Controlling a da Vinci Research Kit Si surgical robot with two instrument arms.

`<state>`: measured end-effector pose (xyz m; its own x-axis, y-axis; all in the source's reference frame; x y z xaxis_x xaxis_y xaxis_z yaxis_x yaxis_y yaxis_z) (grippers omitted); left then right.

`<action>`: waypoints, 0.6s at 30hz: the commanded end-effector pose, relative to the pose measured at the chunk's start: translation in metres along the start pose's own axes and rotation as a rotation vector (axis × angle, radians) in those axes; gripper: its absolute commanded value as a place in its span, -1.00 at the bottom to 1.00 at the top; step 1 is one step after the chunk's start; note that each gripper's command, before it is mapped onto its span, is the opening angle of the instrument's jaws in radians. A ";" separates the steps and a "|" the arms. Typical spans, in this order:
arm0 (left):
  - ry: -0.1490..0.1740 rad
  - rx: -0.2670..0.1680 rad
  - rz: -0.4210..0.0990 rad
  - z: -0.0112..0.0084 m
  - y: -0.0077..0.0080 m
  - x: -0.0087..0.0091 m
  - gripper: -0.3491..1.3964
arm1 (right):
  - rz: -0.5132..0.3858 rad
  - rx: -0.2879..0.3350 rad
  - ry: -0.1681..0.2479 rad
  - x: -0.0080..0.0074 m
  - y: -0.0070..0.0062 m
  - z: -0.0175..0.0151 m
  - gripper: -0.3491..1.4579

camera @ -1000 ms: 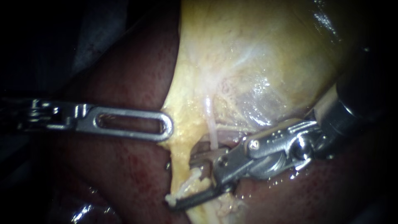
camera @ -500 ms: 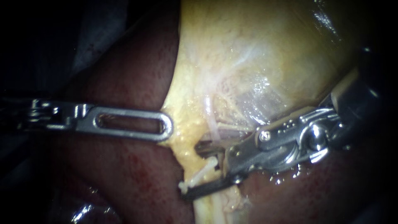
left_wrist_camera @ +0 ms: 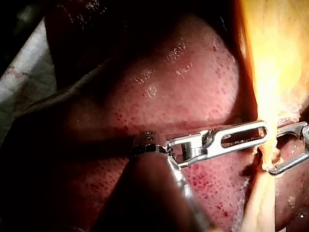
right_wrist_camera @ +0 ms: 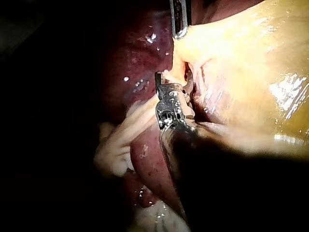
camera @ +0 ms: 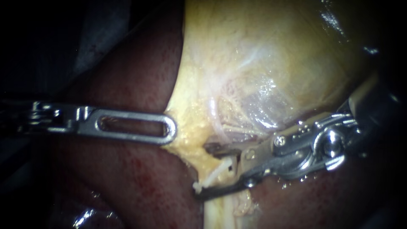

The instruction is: Going back first clip left tube

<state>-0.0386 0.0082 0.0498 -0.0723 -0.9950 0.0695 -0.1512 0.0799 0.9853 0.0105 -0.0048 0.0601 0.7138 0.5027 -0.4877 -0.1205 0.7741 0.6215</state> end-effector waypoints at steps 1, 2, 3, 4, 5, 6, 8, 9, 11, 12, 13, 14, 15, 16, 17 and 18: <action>0.000 0.000 0.000 0.0000 0.0000 0.0000 -1.00 | 0.003 0.001 0.001 0.0000 0.0000 0.0000 -0.03; 0.000 0.000 0.000 0.0000 0.0000 0.0000 -1.00 | 0.014 0.001 0.002 0.0000 -0.0001 0.0000 -0.03; 0.000 0.000 0.000 0.0000 0.0000 0.0000 -1.00 | 0.014 0.001 0.002 0.0000 -0.0002 -0.0001 -0.03; 0.000 0.000 0.000 0.0000 0.0000 0.0000 -1.00 | 0.020 0.001 0.002 0.0000 -0.0002 -0.0001 -0.03; 0.000 0.000 0.000 0.0000 0.0000 0.0000 -1.00 | 0.020 0.001 0.002 0.0000 -0.0002 -0.0002 -0.03; 0.000 0.000 0.000 0.0000 0.0000 0.0000 -1.00 | 0.020 0.002 0.002 -0.0001 -0.0002 -0.0003 -0.03; 0.000 0.000 0.000 -0.0001 0.0000 0.0000 -1.00 | 0.020 0.003 0.002 -0.0001 -0.0003 -0.0005 -0.03; 0.001 0.001 0.000 -0.0001 0.0001 0.0000 -1.00 | 0.021 0.003 0.002 -0.0001 -0.0002 -0.0006 -0.03; 0.001 0.001 0.000 -0.0002 0.0001 -0.0001 -1.00 | 0.022 0.004 0.002 0.0000 -0.0002 -0.0008 -0.02; 0.001 0.001 0.000 -0.0002 0.0002 -0.0001 -1.00 | 0.023 0.004 0.002 0.0000 -0.0002 -0.0009 -0.02; 0.001 0.001 0.000 -0.0002 0.0002 -0.0001 -1.00 | 0.023 0.004 0.002 0.0001 -0.0001 -0.0009 -0.01; 0.001 0.001 0.000 -0.0002 0.0002 -0.0001 -1.00 | 0.025 0.008 0.013 0.0002 -0.0001 -0.0008 -0.01; 0.001 0.001 0.000 -0.0002 0.0002 -0.0001 -1.00 | 0.027 0.018 0.031 0.0003 0.0000 -0.0006 -0.01; 0.001 0.001 0.000 -0.0002 0.0002 -0.0001 -1.00 | 0.035 0.028 0.042 0.0004 0.0000 -0.0004 -0.01; 0.001 0.001 0.000 -0.0002 0.0002 -0.0001 -1.00 | 0.037 0.037 0.051 0.0006 0.0000 -0.0001 0.00; 0.000 0.001 0.000 -0.0002 0.0002 -0.0001 -1.00 | 0.039 0.051 0.064 0.0007 0.0000 0.0003 0.00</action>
<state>-0.0385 0.0084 0.0499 -0.0715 -0.9950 0.0699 -0.1519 0.0802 0.9851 0.0114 -0.0044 0.0601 0.6572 0.5600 -0.5045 -0.1045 0.7305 0.6748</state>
